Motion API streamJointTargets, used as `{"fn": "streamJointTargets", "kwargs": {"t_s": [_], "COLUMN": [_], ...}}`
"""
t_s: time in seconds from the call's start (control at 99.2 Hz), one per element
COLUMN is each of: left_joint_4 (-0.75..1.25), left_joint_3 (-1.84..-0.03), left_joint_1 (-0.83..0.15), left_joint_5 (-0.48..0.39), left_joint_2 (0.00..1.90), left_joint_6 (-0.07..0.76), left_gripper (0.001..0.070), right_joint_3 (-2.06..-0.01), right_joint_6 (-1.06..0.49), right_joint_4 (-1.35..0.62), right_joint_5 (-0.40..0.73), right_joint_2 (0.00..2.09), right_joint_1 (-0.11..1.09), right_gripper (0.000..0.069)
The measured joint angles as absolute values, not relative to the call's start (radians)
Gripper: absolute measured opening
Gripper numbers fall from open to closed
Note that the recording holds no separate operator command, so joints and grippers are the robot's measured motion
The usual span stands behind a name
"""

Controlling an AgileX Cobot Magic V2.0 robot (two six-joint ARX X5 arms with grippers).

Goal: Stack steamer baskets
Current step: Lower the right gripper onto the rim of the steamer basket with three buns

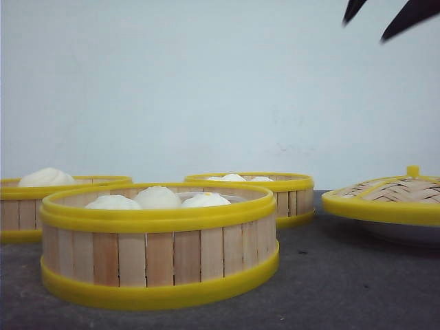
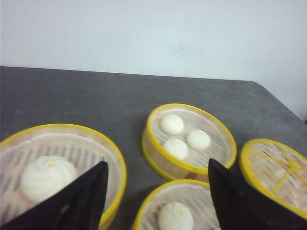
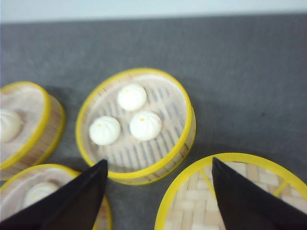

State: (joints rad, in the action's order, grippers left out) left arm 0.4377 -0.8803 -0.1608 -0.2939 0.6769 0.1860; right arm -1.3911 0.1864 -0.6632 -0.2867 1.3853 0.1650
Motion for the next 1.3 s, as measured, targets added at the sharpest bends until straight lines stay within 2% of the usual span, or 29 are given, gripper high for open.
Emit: {"fn": "streamJointTargets", "kwargs": {"t_s": [0.222,0.383,0.474,0.776,0.877,1.15,1.301], "left_joint_4": [0.438,0.439,0.448,0.484,0.487,0.49,0.49], "left_joint_3": [-0.88,-0.88,-0.88,-0.88,-0.88,-0.88,-0.88], "left_joint_1": [-0.239,-0.273,-0.288,-0.311,-0.311,-0.311,-0.311], "left_joint_5": [-0.308,-0.31,-0.31,-0.31,-0.31,-0.31,-0.31], "left_joint_2": [0.677,0.677,0.677,0.676,0.676,0.676,0.676], "left_joint_6": [0.203,0.203,0.203,0.204,0.204,0.204,0.204], "left_gripper": [0.0398,0.0398,0.0398,0.0398,0.0398,0.0398,0.0398], "right_joint_3": [-1.535,-1.606,-1.623,-1.625,-1.625,-1.625,-1.625], "right_joint_6": [0.187,0.186,0.186,0.202,0.218,0.244,0.271], "right_joint_4": [-0.662,-0.662,-0.65,-0.601,-0.585,-0.56,-0.537], "right_joint_5": [-0.282,-0.185,-0.137,-0.126,-0.126,-0.093,-0.084], "right_joint_2": [1.691,1.855,1.919,2.043,2.056,2.06,2.06], "right_joint_1": [0.204,0.234,0.245,0.257,0.259,0.267,0.268], "right_gripper": [0.0422,0.0422,0.0422,0.0408,0.0353,0.0093,0.0043]}}
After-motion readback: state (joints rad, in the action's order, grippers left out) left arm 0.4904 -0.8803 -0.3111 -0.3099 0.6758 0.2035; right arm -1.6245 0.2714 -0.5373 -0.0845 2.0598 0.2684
